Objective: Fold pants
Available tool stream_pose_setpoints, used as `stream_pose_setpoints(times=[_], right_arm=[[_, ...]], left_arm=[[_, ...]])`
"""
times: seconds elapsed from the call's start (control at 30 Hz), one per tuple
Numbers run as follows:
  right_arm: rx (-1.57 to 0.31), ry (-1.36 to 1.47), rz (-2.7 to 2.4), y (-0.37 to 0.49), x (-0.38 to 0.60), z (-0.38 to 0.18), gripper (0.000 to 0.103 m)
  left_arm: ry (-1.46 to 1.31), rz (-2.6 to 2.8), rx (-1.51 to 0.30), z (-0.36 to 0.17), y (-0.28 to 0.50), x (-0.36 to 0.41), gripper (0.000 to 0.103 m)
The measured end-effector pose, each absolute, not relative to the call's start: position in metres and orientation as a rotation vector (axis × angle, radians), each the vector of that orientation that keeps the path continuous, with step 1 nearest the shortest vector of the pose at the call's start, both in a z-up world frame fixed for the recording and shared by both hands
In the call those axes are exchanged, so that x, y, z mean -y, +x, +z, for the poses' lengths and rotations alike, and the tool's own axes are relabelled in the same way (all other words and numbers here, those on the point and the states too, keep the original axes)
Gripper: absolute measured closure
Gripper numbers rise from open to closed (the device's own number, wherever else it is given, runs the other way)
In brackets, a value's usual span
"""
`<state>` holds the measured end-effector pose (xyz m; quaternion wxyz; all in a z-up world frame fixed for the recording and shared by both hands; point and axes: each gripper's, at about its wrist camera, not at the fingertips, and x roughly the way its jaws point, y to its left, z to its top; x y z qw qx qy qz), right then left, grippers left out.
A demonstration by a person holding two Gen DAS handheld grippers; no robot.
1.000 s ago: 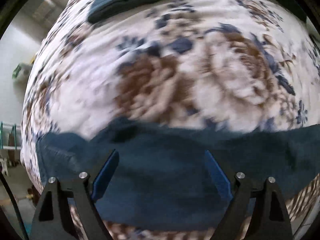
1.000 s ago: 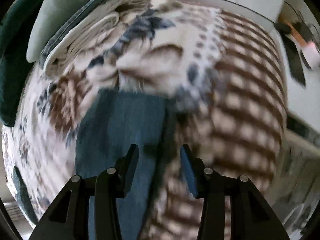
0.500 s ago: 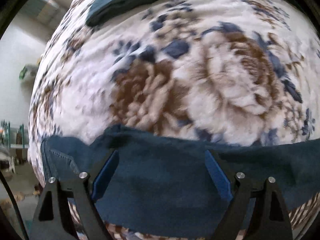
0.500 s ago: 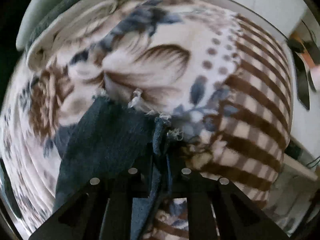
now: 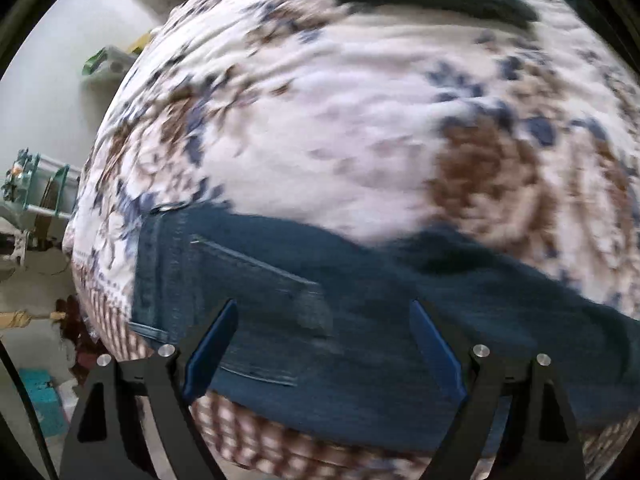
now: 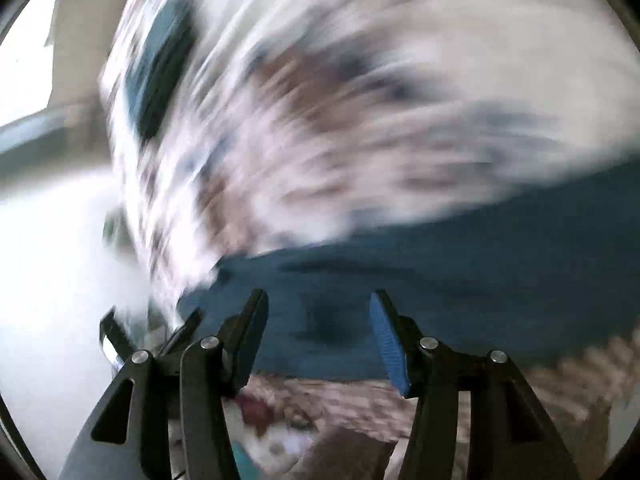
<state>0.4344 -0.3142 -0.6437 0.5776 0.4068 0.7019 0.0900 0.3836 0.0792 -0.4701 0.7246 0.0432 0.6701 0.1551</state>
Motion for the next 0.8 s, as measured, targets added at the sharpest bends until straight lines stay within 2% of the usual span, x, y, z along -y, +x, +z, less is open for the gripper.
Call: stream_pose_setpoints(times=[0.13, 0.27, 0.43, 0.5, 0.7, 0.73, 0.77, 0.8], right_arm=[[-1.752, 0.781, 0.404, 0.51, 0.205, -0.675, 0.047], [-1.819, 0.751, 0.489, 0.542, 0.141, -0.701, 0.047], [-1.913, 0.651, 0.559, 0.544, 0.089, -0.725, 0.048], [-1.936, 0.634, 0.579, 0.541, 0.079, -0.73, 0.054], [-1.997, 0.508, 0.576, 0.543, 0.051, -0.747, 0.054], [-1.999, 0.475, 0.57, 0.544, 0.045, -0.75, 0.057], [-1.985, 0.403, 0.563, 0.545, 0.037, -0.748, 0.074], [-1.965, 0.343, 0.56, 0.546, 0.029, -0.745, 0.081]], left_arm=[[0.048, 0.389, -1.526, -0.485, 0.39, -0.124, 0.016], [-0.016, 0.397, -1.556, -0.495, 0.401, -0.153, 0.016], [-0.01, 0.363, -1.569, -0.508, 0.415, -0.166, 0.016], [-0.02, 0.345, -1.575, -0.512, 0.418, -0.17, 0.016], [0.007, 0.31, -1.576, -0.517, 0.421, -0.17, 0.016], [0.012, 0.308, -1.577, -0.517, 0.421, -0.17, 0.016], [0.015, 0.304, -1.577, -0.517, 0.421, -0.17, 0.016], [0.016, 0.299, -1.577, -0.518, 0.421, -0.169, 0.016]])
